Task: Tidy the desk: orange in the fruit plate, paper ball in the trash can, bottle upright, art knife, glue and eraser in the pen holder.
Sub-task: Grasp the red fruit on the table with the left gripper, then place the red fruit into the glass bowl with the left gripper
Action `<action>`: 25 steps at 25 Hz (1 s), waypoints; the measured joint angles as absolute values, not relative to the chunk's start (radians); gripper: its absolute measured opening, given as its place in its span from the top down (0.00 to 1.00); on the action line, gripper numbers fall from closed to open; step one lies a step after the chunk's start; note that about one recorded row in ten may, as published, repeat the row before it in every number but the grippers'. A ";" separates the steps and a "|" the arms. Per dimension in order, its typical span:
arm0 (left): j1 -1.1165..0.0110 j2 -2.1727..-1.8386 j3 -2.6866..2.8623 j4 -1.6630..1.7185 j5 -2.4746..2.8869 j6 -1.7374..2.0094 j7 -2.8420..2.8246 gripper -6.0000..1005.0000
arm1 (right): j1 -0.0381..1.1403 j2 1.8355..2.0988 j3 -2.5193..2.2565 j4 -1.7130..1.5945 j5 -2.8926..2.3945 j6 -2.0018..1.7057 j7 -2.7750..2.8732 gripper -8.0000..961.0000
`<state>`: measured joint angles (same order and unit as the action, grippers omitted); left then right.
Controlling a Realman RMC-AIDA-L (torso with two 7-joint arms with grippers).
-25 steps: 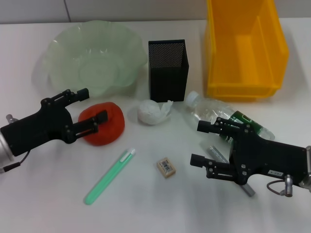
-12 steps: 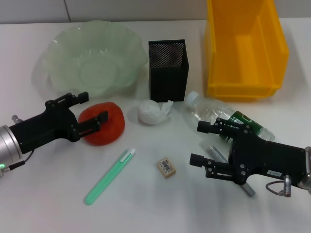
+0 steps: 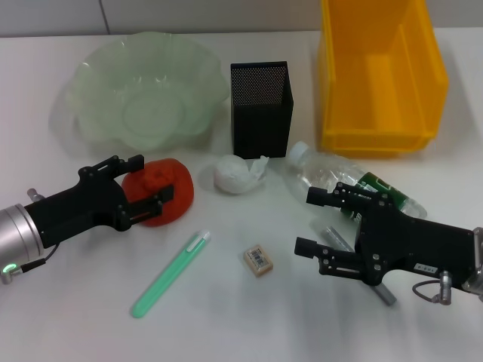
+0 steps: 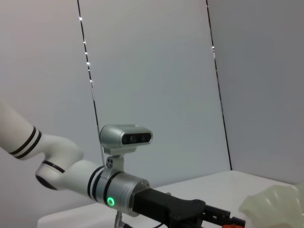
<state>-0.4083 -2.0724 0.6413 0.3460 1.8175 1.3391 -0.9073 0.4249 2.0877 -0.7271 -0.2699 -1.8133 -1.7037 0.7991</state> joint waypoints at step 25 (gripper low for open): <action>-0.394 -2.065 0.629 0.373 1.742 1.470 -0.939 0.82 | 0.438 2.088 -0.727 -0.259 -1.791 -1.677 0.800 0.21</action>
<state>-0.3941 -2.0653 0.6288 0.3734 1.7417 1.4701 -0.9387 0.4381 2.0877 -0.7271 -0.2593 -1.7911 -1.6765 0.8002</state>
